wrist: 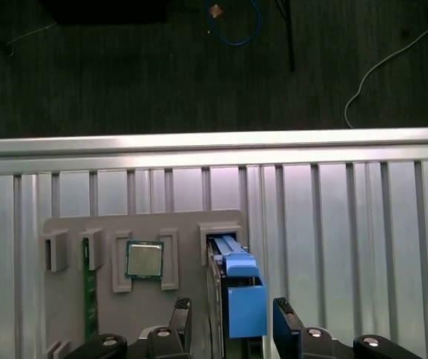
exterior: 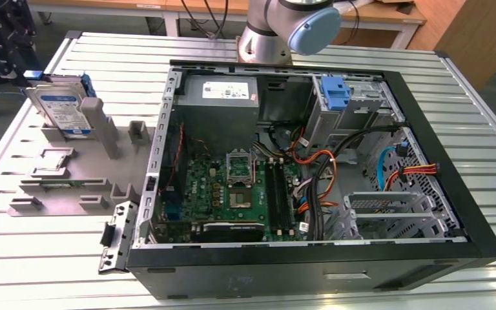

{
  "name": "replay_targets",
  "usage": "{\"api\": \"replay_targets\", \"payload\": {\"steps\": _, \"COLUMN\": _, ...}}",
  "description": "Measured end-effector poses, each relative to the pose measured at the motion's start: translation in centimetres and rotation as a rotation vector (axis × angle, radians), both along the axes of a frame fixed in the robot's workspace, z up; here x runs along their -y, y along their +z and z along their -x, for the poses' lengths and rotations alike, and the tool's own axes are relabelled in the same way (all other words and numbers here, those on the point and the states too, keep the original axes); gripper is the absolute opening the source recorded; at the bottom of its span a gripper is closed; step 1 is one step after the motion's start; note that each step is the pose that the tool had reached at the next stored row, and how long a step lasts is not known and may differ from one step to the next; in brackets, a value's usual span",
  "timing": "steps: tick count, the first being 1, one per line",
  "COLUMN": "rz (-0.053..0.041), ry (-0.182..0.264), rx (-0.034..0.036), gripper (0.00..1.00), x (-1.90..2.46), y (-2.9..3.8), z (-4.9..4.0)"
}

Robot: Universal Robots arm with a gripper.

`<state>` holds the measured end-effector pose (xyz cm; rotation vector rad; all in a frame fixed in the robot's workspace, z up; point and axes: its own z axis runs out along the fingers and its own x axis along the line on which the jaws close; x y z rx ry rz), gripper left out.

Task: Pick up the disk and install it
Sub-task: 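Pick up the disk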

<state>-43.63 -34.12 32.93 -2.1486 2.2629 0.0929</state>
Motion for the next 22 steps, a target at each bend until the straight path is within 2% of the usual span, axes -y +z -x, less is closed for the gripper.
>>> {"api": "replay_targets", "payload": {"steps": 9, "rz": -0.0028, "ry": 0.0, "rx": 0.0003, "gripper": 0.55, "x": -0.28, "y": -0.75, "z": 0.33}}
{"api": "replay_targets", "payload": {"steps": 17, "rz": -0.0033, "ry": 0.0, "rx": 0.0006, "gripper": 0.55, "x": -0.61, "y": -1.92, "z": 0.45}}
{"api": "replay_targets", "payload": {"steps": 22, "rz": -0.0121, "ry": 0.0, "rx": 0.0007, "gripper": 0.55, "x": -0.64, "y": -2.5, "z": 0.51}}
